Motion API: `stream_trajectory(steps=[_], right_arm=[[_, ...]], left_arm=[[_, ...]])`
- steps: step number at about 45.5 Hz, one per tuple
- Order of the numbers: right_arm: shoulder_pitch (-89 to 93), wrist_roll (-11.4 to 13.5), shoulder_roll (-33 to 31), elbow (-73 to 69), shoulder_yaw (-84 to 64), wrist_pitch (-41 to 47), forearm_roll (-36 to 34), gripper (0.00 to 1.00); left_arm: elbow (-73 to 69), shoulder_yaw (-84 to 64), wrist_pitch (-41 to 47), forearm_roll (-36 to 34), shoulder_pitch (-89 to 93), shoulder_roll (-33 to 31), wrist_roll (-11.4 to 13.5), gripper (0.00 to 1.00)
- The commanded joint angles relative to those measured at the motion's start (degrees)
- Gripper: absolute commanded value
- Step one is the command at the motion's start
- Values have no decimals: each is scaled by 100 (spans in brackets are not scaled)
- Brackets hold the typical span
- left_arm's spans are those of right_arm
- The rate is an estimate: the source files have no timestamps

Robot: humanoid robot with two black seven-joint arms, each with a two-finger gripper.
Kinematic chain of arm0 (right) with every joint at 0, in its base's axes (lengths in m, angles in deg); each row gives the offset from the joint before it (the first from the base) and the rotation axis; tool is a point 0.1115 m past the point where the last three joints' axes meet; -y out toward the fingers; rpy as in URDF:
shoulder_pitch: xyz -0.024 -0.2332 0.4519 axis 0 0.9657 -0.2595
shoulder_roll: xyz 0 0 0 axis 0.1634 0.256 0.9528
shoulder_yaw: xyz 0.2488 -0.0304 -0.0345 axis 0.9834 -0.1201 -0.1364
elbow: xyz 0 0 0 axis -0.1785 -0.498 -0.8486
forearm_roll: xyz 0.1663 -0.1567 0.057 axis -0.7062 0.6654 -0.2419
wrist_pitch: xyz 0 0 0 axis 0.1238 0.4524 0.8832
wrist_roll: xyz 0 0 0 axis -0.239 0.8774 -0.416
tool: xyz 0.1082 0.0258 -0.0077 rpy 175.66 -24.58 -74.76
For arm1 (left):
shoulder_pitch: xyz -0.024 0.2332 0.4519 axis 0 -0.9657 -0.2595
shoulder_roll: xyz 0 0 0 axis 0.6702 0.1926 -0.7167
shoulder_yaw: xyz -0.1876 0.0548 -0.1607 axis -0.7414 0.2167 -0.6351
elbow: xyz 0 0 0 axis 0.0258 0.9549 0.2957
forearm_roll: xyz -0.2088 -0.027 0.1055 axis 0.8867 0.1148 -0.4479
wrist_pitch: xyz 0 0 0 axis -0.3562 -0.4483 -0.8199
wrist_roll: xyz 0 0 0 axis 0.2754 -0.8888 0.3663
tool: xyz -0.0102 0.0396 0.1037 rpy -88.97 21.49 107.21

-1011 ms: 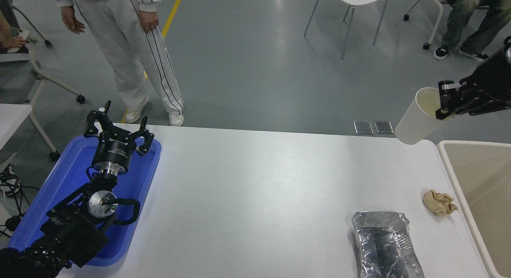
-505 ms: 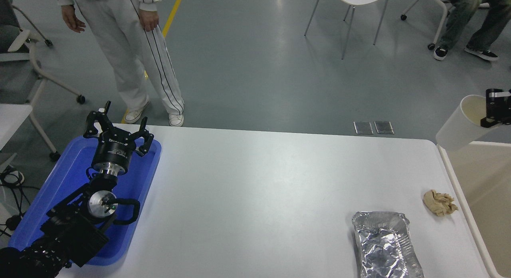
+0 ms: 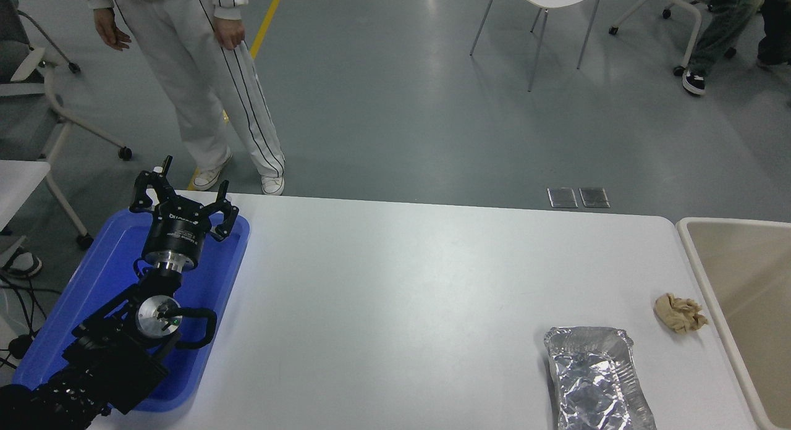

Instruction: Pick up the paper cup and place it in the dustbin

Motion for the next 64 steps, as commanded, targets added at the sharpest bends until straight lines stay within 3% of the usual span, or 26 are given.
stream_trajectory(steps=[1,21,31,40,45,49,64], right_arm=[[813,1,-186,679,332,0,66,0],[3810,1,-152,1866,2889,0,-83,0],[5314,36,252,2173,3690,-1230,-918,0],[5946,457,841,2823,3707,-1388,-1831,0],[6324,826,1166,3219,3716,-1845,-2297,0],[6579,976,1334,3343,3856,-2267,-2605,0],[7248,1486,1791,3597,4928,-3428,-2694,0]], left_arm=[[1,0,0,0,0,0,0,100],[1,0,0,0,0,0,0,100],[-8,0,0,0,0,0,9,100],[-8,0,0,0,0,0,9,100],[-8,0,0,0,0,0,9,100],[-8,0,0,0,0,0,9,100],[-8,0,0,0,0,0,9,100]])
